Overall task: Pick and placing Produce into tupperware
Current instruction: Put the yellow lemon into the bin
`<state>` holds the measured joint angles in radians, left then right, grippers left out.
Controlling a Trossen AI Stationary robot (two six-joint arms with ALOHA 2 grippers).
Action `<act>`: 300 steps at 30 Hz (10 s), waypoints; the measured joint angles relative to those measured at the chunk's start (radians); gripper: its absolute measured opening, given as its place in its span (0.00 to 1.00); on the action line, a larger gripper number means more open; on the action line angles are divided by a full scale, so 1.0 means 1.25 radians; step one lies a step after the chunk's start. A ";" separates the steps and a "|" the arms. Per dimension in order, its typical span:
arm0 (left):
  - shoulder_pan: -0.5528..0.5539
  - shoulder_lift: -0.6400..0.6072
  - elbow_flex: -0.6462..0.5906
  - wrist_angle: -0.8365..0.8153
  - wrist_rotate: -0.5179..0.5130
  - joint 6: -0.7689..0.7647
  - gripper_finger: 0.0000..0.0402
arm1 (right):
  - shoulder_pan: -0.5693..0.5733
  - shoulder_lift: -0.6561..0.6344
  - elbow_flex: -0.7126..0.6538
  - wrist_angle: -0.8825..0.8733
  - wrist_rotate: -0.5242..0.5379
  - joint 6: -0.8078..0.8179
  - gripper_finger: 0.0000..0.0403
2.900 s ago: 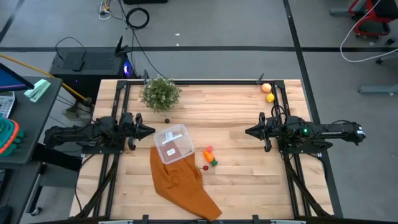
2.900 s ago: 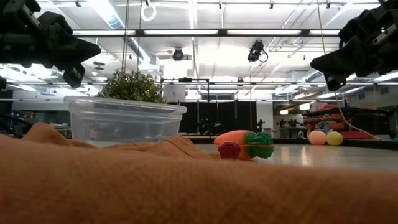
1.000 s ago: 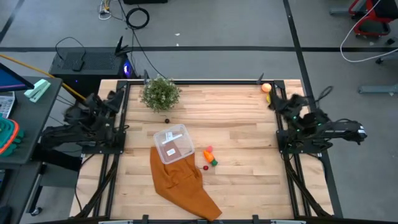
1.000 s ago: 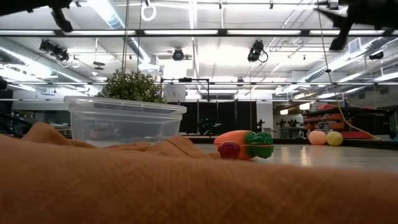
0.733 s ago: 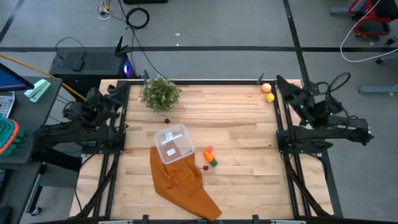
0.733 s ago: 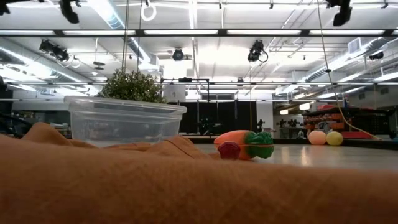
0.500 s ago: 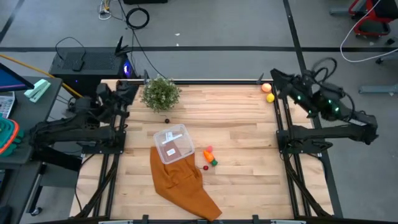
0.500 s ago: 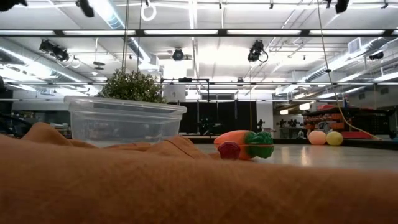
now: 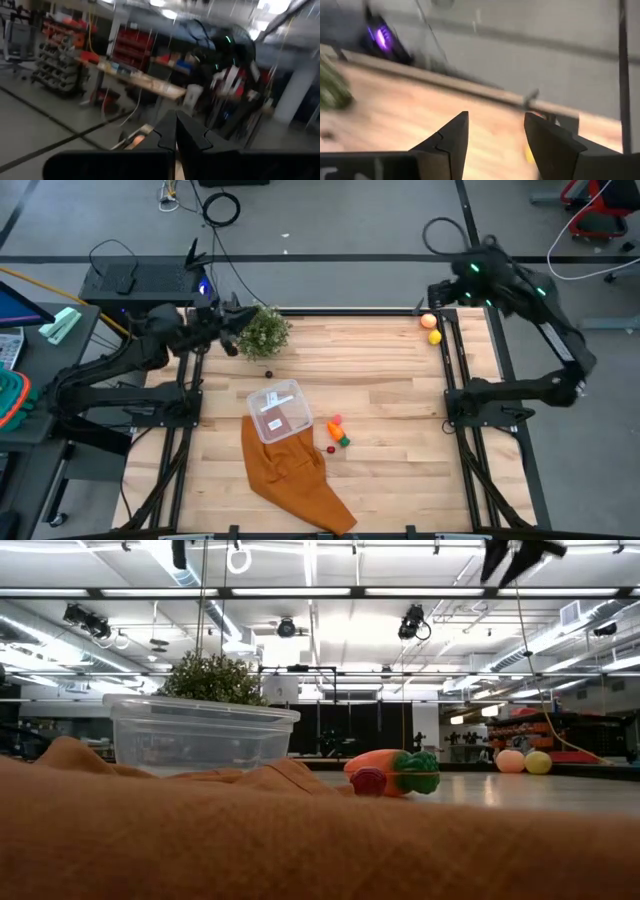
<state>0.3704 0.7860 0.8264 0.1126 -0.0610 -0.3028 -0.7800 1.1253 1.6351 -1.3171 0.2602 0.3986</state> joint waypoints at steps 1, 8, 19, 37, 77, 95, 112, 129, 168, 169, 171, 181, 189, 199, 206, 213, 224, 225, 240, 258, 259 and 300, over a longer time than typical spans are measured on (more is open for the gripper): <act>0.007 0.012 0.013 -0.010 0.014 0.007 0.03 | -0.036 0.026 0.003 -0.024 -0.032 -0.017 0.41; 0.029 0.059 0.057 -0.023 0.074 0.014 0.05 | -0.162 0.162 -0.009 -0.071 -0.113 -0.083 0.41; 0.028 0.068 0.056 -0.037 0.074 0.000 0.05 | -0.135 0.338 -0.008 -0.046 -0.200 -0.118 0.41; 0.029 0.068 0.056 -0.072 0.074 0.006 0.07 | -0.024 0.621 0.169 0.045 -0.296 -0.175 0.41; 0.031 0.068 0.056 -0.099 0.074 0.002 0.08 | -0.236 0.637 -0.095 0.074 -0.033 0.141 0.69; 0.031 0.068 0.055 -0.137 0.074 0.042 0.09 | 0.032 0.635 -0.144 0.014 0.017 0.276 0.68; 0.041 0.068 0.056 -0.149 0.075 0.093 0.08 | 0.404 0.219 -0.458 0.403 -0.102 0.650 0.67; 0.071 0.068 0.055 -0.152 0.137 0.084 0.07 | 0.469 0.237 -0.373 0.727 0.049 0.536 0.69; 0.071 0.067 0.055 -0.180 0.137 0.085 0.10 | -0.034 0.520 -0.278 -0.089 0.067 0.443 0.63; 0.071 0.067 0.055 -0.180 0.137 0.086 0.10 | -0.034 0.510 -0.302 -0.077 0.068 0.458 0.63; 0.071 0.067 0.055 -0.180 0.137 0.092 0.10 | -0.034 0.490 -0.348 -0.041 0.068 0.490 0.63; 0.071 0.067 0.055 -0.180 0.137 0.095 0.07 | -0.034 0.435 -0.531 0.180 0.083 0.599 0.63; 0.071 0.068 0.055 -0.180 0.137 0.093 0.09 | -0.034 0.412 -0.547 0.225 0.163 0.527 0.76; 0.071 0.068 0.055 -0.180 0.137 0.093 0.06 | -0.042 0.415 -0.543 0.245 0.256 0.561 0.86; 0.071 0.067 0.055 -0.180 0.137 0.093 0.08 | -0.074 0.438 -0.544 0.253 0.268 0.617 0.86; 0.071 0.068 0.055 -0.181 0.137 0.088 0.07 | -0.104 0.438 -0.544 0.320 0.269 0.623 0.86; 0.071 0.068 0.056 -0.201 0.137 0.089 0.08 | -0.127 0.439 -0.606 0.384 0.214 0.620 0.86; 0.071 0.068 0.055 -0.203 0.137 0.090 0.08 | -0.130 0.439 -0.614 0.385 0.210 0.626 0.86; 0.071 0.067 0.055 -0.208 0.137 0.093 0.07 | -0.128 0.439 -0.633 0.414 0.225 0.609 0.81; 0.071 0.068 0.055 -0.208 0.137 0.092 0.07 | -0.090 0.437 -0.622 0.428 0.306 0.649 0.70; 0.071 0.068 0.055 -0.208 0.137 0.092 0.07 | -0.095 0.437 -0.622 0.427 0.304 0.648 0.70; 0.071 0.067 0.055 -0.227 0.137 0.085 0.07 | -0.063 0.410 -0.622 0.457 0.214 0.601 0.37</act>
<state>0.4587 0.8703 0.8955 -0.1707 0.1104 -0.1959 -0.8593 1.6376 0.8574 -0.7457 0.5273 1.1500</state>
